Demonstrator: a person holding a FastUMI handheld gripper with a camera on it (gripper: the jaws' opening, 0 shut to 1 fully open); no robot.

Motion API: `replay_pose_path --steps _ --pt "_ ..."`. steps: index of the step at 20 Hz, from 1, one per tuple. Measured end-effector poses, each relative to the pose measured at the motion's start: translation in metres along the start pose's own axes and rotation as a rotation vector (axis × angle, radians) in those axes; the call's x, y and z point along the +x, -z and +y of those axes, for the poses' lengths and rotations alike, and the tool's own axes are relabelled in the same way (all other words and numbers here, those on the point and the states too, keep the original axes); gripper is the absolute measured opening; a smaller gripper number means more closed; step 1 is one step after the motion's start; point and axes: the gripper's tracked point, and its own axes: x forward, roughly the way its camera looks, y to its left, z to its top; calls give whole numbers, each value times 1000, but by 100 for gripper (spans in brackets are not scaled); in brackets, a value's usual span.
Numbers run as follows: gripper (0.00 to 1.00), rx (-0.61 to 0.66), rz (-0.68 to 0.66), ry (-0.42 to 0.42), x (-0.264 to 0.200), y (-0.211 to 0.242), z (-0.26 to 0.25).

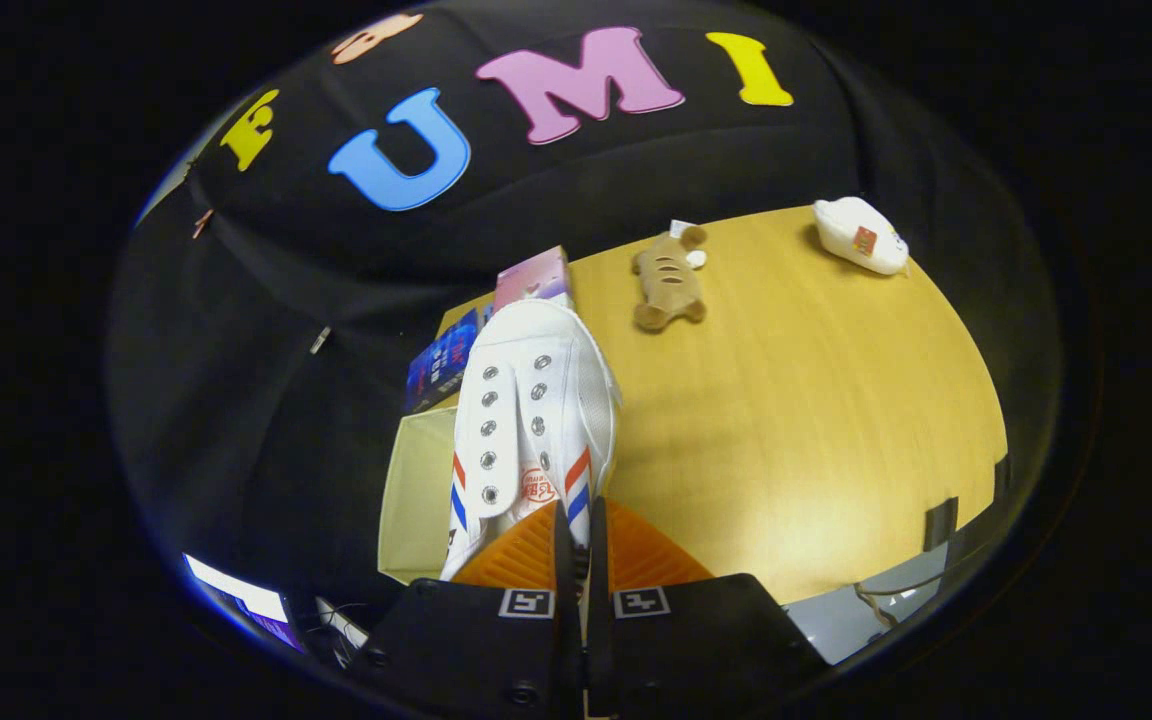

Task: Open the storage box then place both shoes into the box .Put the left shoe in first, then the right shoe, with the right side of both shoes facing outward in a uniform manner.

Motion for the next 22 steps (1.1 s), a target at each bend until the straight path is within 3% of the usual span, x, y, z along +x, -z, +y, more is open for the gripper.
replay_pose_path --steps 7,19,20,22 --pt "7 -44 74 -84 57 37 107" --pt "8 -175 151 82 128 86 108" --pt "11 -176 152 71 128 87 112" --pt "33 -147 110 -3 123 76 133"
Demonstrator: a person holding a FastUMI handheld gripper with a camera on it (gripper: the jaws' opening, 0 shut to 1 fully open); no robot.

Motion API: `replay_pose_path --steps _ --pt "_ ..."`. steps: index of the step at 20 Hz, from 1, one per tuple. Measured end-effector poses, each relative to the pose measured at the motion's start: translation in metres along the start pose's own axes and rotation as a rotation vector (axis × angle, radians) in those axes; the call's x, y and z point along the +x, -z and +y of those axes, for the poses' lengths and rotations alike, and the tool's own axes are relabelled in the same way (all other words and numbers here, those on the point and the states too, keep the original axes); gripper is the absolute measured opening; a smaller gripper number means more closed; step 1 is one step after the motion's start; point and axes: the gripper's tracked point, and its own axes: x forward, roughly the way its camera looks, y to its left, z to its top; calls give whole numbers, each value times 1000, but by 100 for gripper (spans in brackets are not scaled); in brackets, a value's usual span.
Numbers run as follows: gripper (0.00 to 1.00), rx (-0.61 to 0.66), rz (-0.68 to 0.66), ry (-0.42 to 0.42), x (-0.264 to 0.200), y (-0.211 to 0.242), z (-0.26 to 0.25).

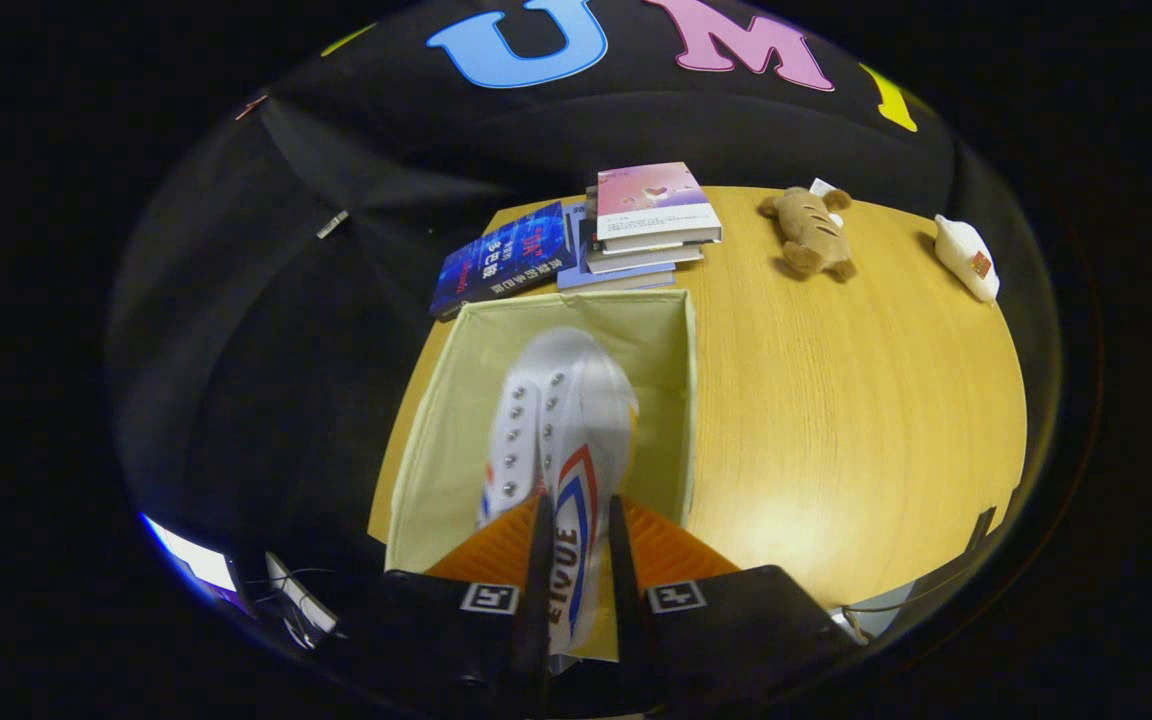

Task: Open the storage box then place both shoes into the box .Put the left shoe in first, then the right shoe, with the right side of both shoes facing outward in a uniform manner.

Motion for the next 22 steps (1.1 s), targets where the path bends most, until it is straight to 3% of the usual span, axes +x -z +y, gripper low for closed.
replay_pose_path --steps 1,4,5,9,22 --pt "45 -5 -32 -17 -6 -10 5" --pt "93 -93 -102 -12 -25 -27 1" --pt "98 -120 -131 -3 -33 -32 -3" --pt "99 -177 -255 46 -71 -58 -30" --pt "99 -172 -623 117 -214 -156 -159"
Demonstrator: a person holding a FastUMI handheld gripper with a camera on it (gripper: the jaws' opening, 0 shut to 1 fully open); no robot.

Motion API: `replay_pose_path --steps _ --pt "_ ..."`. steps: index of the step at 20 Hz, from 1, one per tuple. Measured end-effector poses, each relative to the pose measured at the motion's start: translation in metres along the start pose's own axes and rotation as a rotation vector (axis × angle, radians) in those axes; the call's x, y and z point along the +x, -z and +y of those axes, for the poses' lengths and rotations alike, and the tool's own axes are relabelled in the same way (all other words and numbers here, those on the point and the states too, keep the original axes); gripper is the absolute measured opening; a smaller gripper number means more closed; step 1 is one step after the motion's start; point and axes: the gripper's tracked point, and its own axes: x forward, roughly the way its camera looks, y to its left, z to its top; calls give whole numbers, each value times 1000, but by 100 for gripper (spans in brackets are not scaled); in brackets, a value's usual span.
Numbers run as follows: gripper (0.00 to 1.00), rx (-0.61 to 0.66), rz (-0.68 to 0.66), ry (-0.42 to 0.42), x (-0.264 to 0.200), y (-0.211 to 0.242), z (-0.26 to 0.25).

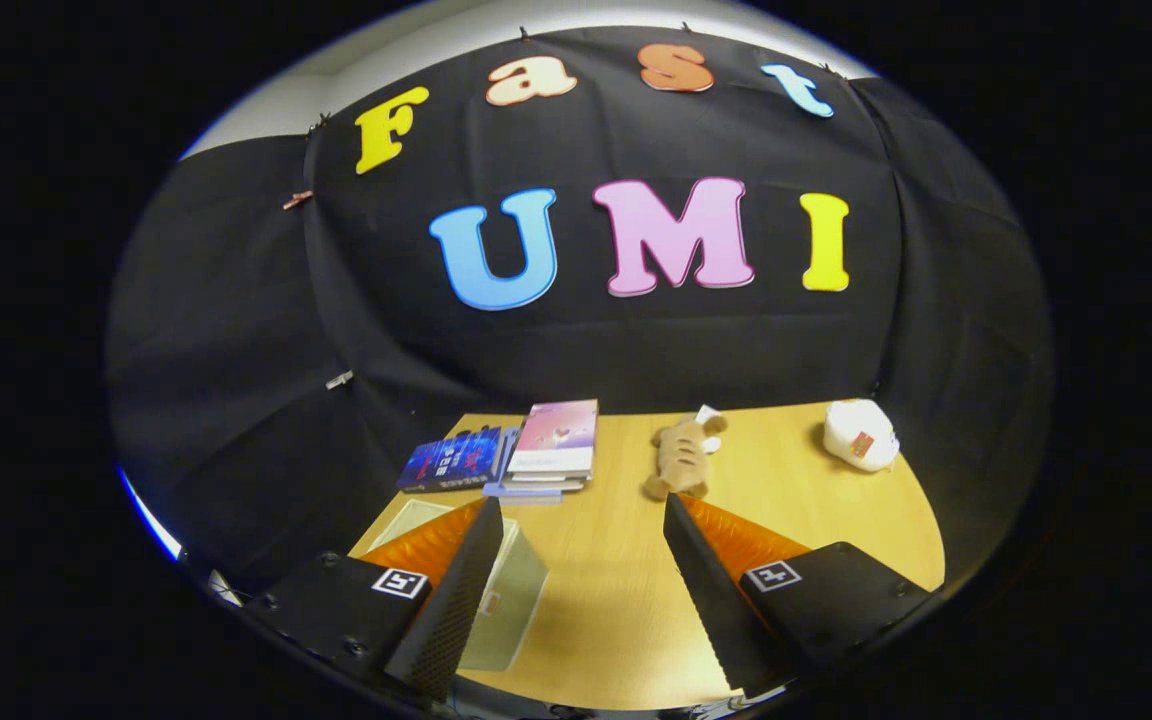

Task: Open the storage box then place both shoes into the box .Put the left shoe in first, then the right shoe, with the right side of both shoes facing outward in a uniform manner.

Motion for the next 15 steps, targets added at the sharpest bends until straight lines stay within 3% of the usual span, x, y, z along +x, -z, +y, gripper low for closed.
replay_pose_path --steps 6,11,15 --pt "98 -53 -216 104 -39 -58 -96" --pt "99 -98 -230 97 -50 -56 -154" --pt "99 -109 -184 57 -42 -38 -171"
